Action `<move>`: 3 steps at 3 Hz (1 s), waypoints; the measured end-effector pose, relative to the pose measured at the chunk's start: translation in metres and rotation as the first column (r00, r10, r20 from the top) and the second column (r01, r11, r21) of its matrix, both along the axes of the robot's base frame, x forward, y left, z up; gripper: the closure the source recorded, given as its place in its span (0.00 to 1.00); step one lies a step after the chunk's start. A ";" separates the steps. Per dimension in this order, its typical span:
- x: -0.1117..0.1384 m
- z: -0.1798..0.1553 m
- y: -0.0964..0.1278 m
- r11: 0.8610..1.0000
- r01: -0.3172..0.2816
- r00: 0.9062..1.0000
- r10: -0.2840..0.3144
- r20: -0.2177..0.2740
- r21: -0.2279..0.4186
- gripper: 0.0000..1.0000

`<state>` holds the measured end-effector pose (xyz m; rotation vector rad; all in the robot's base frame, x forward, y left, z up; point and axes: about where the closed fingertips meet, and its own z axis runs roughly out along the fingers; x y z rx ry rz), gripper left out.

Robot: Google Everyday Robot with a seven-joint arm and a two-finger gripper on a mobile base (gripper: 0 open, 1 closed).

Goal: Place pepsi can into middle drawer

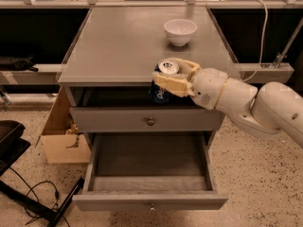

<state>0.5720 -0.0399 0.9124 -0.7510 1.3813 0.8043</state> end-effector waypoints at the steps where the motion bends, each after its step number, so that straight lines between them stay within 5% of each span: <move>1: -0.010 -0.018 0.002 0.998 -0.058 0.998 0.059 -0.020 0.027 1.00; 2: -0.010 -0.019 0.002 0.998 -0.058 0.998 0.059 -0.020 0.027 1.00; 3: -0.014 -0.052 0.012 0.998 -0.056 0.996 0.058 -0.064 0.023 1.00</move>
Offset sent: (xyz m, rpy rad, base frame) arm -0.0078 0.0008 -0.0155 0.0210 0.0174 0.0460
